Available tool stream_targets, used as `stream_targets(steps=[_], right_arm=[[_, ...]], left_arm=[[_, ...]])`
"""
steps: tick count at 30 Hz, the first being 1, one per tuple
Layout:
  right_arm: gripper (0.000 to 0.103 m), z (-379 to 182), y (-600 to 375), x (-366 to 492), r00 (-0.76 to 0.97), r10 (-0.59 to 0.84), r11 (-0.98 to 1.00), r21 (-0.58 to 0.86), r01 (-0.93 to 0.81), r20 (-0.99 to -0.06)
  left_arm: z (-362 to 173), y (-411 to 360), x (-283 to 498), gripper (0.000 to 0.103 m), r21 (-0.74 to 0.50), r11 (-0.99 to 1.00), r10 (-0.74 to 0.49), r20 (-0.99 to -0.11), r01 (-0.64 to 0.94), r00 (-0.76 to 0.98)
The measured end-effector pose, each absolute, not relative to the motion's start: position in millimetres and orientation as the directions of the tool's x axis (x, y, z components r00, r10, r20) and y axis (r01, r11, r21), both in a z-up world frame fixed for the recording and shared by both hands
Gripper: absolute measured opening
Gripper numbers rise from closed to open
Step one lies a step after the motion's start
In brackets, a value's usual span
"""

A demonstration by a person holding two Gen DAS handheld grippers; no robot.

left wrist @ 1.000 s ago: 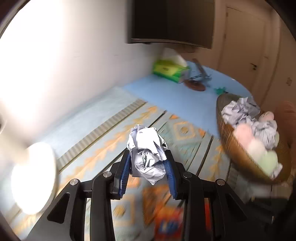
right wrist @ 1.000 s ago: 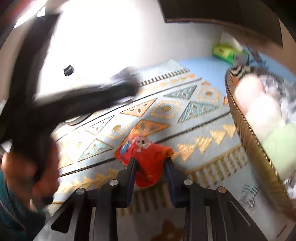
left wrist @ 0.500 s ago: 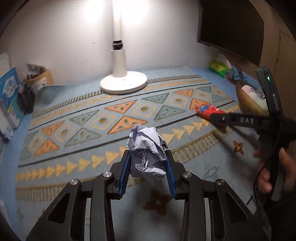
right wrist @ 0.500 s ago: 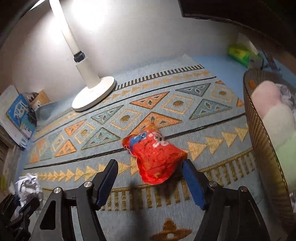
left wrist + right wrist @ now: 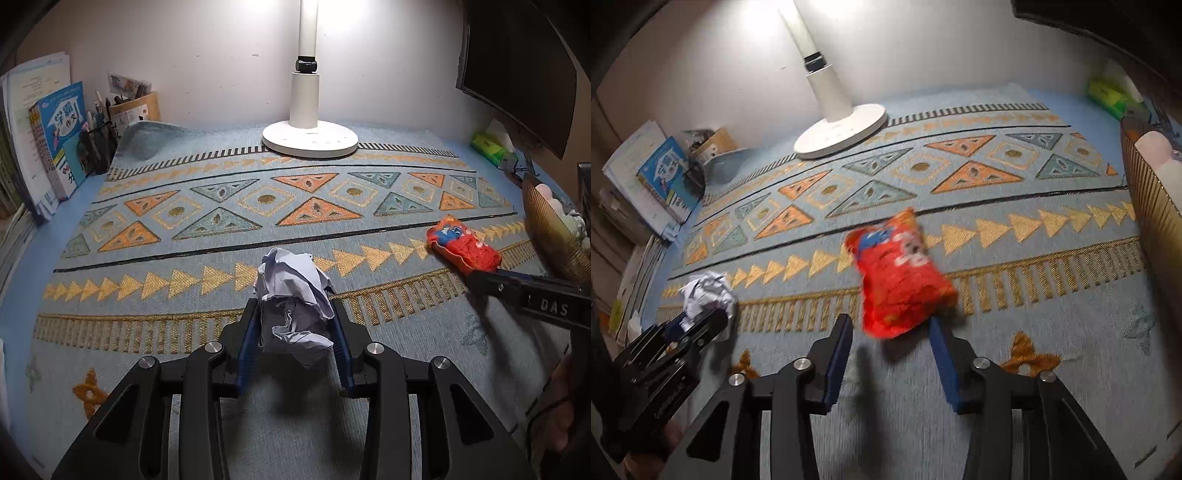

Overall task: Organize objects
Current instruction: 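Lift and adjust the grip on the paper ball and red plush with both tools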

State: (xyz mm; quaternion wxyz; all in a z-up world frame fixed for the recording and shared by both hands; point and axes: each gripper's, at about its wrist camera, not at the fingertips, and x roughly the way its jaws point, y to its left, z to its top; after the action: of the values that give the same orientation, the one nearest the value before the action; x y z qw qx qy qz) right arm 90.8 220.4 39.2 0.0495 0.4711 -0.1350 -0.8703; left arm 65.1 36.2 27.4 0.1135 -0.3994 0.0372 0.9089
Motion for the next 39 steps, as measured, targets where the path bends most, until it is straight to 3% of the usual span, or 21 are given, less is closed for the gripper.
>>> stream_targets(steps=[2, 4, 6, 7, 13, 17, 19, 20, 21, 22, 23, 26, 28, 29, 30, 32, 33, 34, 37, 39], right_arm=[[0.045, 42, 220, 102, -0.555, -0.203, -0.968, 0.251, -0.011, -0.807], [0.053, 47, 223, 109, -0.578, -0.139, -0.980, 0.194, -0.034, -0.804], [0.070, 53, 225, 110, -0.616, -0.093, -0.987, 0.155, -0.048, -0.782], [0.072, 56, 225, 107, -0.626, -0.083, -0.989, 0.139, -0.041, -0.776], [0.073, 46, 217, 72, -0.609, -0.029, -1.000, 0.029, 0.010, -0.793], [0.073, 39, 211, 58, -0.614, 0.003, -1.000, -0.010, 0.008, -0.789], [0.065, 36, 209, 53, -0.599, 0.018, -1.000, -0.021, -0.002, -0.801], [0.048, 36, 209, 53, -0.597, 0.007, -1.000, -0.005, -0.005, -0.802], [0.048, 36, 209, 54, -0.601, 0.009, -1.000, 0.001, -0.015, -0.799], [0.047, 37, 209, 54, -0.598, 0.010, -1.000, 0.009, -0.029, -0.802], [0.047, 37, 209, 55, -0.590, -0.007, -0.999, 0.037, -0.039, -0.807], [0.047, 39, 207, 60, -0.594, -0.070, -0.993, 0.115, -0.039, -0.801], [0.053, 37, 204, 65, -0.604, -0.075, -0.994, 0.109, -0.020, -0.793], [0.068, 37, 203, 66, -0.602, -0.086, -0.994, 0.112, -0.006, -0.794], [0.087, 37, 203, 67, -0.598, -0.090, -0.993, 0.116, -0.005, -0.796], [0.091, 40, 205, 71, -0.624, -0.074, -0.994, 0.111, -0.021, -0.778], [0.091, 42, 206, 72, -0.636, -0.077, -0.993, 0.119, -0.023, -0.768], [0.091, 43, 208, 73, -0.643, -0.086, -0.991, 0.133, -0.025, -0.761], [0.091, 45, 214, 74, -0.657, -0.065, -0.987, 0.144, -0.067, -0.751], [0.091, 45, 214, 72, -0.653, -0.056, -0.987, 0.139, -0.075, -0.755]], left_arm=[[22, 40, 66, 0.033, -0.024, -0.965, 0.191, -0.745, -0.260, -0.639], [23, 44, 70, 0.034, 0.009, -0.965, 0.171, -0.738, -0.263, -0.653], [23, 45, 72, 0.034, 0.016, -0.963, 0.172, -0.730, -0.268, -0.662], [22, 46, 71, 0.035, 0.024, -0.963, 0.165, -0.737, -0.269, -0.655], [18, 50, 69, 0.050, 0.075, -0.968, 0.105, -0.744, -0.239, -0.660], [18, 48, 67, 0.052, 0.067, -0.971, 0.103, -0.747, -0.229, -0.657], [18, 49, 67, 0.052, 0.072, -0.972, 0.097, -0.747, -0.224, -0.658], [18, 49, 67, 0.052, 0.078, -0.972, 0.092, -0.745, -0.223, -0.660], [18, 50, 68, 0.048, 0.085, -0.972, 0.085, -0.740, -0.218, -0.668], [19, 49, 69, 0.039, 0.099, -0.975, 0.067, -0.730, -0.201, -0.680], [20, 47, 67, 0.037, 0.099, -0.978, 0.056, -0.729, -0.185, -0.683], [20, 40, 51, 0.037, 0.036, -0.988, 0.076, -0.744, -0.153, -0.664], [19, 38, 43, 0.037, 0.000, -0.990, 0.095, -0.754, -0.144, -0.650], [18, 39, 43, 0.037, -0.001, -0.989, 0.098, -0.754, -0.148, -0.649], [18, 39, 44, 0.039, 0.003, -0.987, 0.104, -0.755, -0.161, -0.648], [13, 37, 46, 0.060, -0.055, -0.974, 0.178, -0.786, -0.220, -0.592], [12, 35, 48, 0.081, -0.090, -0.968, 0.211, -0.795, -0.233, -0.569], [14, 31, 53, 0.086, -0.100, -0.970, 0.214, -0.784, -0.221, -0.583], [19, 20, 68, 0.086, -0.060, -0.987, 0.145, -0.742, -0.150, -0.654], [18, 11, 67, 0.086, -0.115, -0.984, 0.176, -0.748, -0.136, -0.640]])
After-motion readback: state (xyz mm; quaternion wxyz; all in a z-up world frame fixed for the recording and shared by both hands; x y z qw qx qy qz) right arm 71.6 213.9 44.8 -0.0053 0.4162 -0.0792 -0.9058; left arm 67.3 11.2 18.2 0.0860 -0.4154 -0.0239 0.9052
